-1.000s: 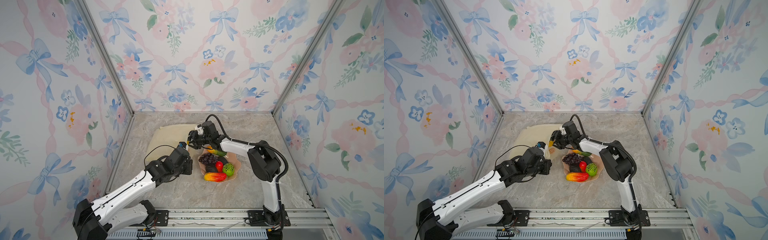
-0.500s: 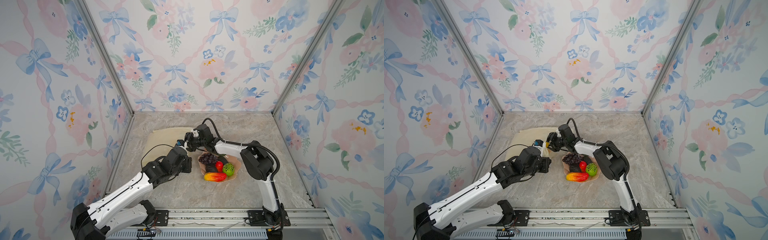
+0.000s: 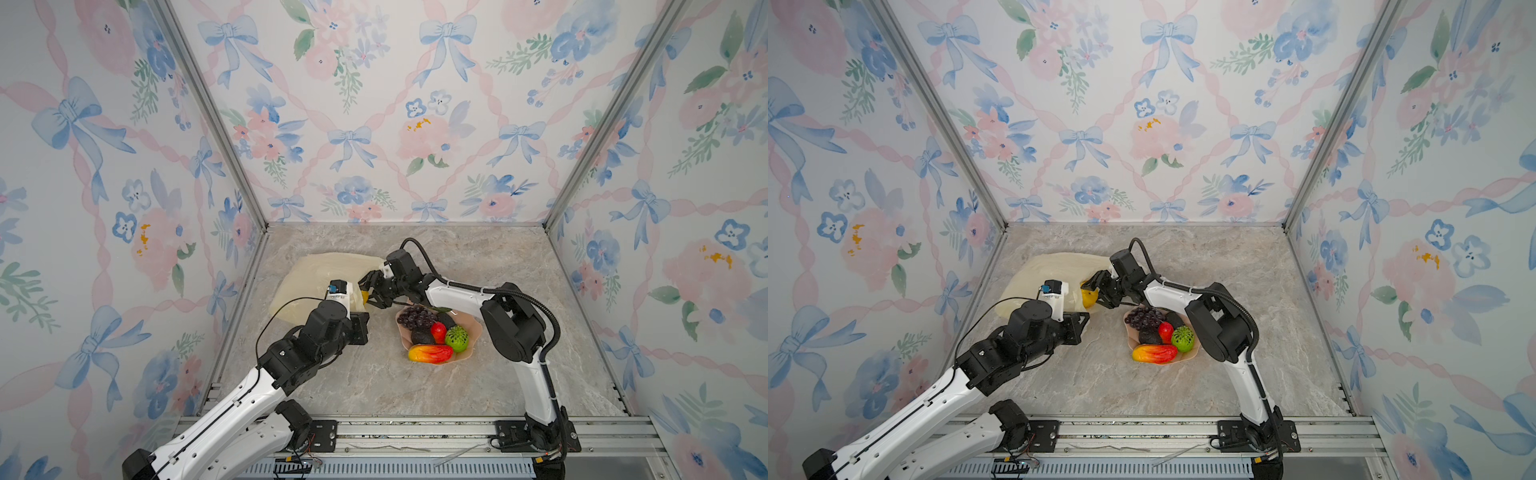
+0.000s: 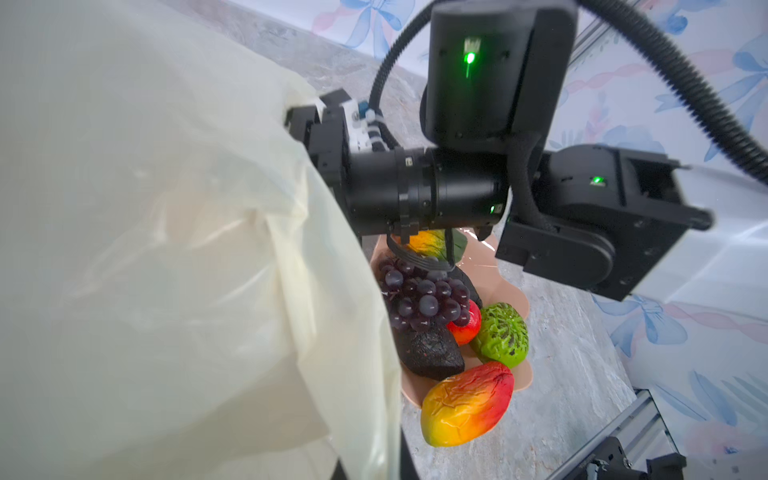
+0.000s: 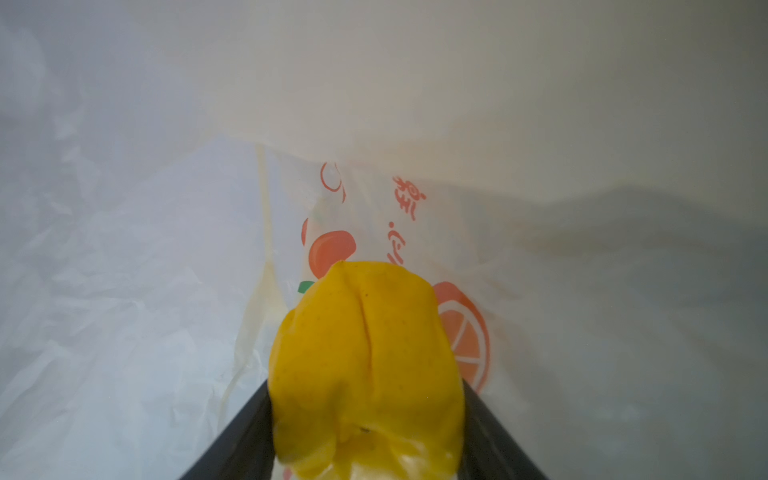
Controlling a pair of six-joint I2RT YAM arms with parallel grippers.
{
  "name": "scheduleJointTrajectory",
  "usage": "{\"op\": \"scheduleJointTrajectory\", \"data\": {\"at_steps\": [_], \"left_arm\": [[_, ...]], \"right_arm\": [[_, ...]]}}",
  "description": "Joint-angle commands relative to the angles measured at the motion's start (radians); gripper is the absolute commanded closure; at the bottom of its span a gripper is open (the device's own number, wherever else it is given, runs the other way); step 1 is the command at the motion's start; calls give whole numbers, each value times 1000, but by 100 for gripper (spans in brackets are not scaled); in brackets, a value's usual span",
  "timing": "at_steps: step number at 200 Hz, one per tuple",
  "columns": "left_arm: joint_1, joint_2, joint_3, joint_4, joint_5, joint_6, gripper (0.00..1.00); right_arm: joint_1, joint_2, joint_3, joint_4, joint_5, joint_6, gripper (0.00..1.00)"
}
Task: Place the fruits into the plastic bag
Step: Place the fruit in the plastic bag.
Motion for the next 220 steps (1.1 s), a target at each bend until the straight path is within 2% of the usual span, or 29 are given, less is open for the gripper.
{"op": "scheduleJointTrajectory", "data": {"at_steps": [1,54,113,141,154,187,220], "left_arm": [[3,3,-41,91,104,20,100],[4,14,-95,195,196,33,100],[11,-8,-149,227,199,13,100],[24,-20,-160,225,213,10,100],[30,-27,-162,224,216,9,100],[40,-40,-169,195,209,6,100],[43,-63,-176,157,211,2,100]], "right_arm": [[34,38,71,-24,-3,-14,37],[49,97,147,1,2,20,36],[50,169,204,-1,0,36,33],[53,173,209,44,-12,54,23],[55,171,217,70,-28,55,21],[50,143,240,17,-33,-29,13],[23,112,217,-35,-3,-78,11]]}}
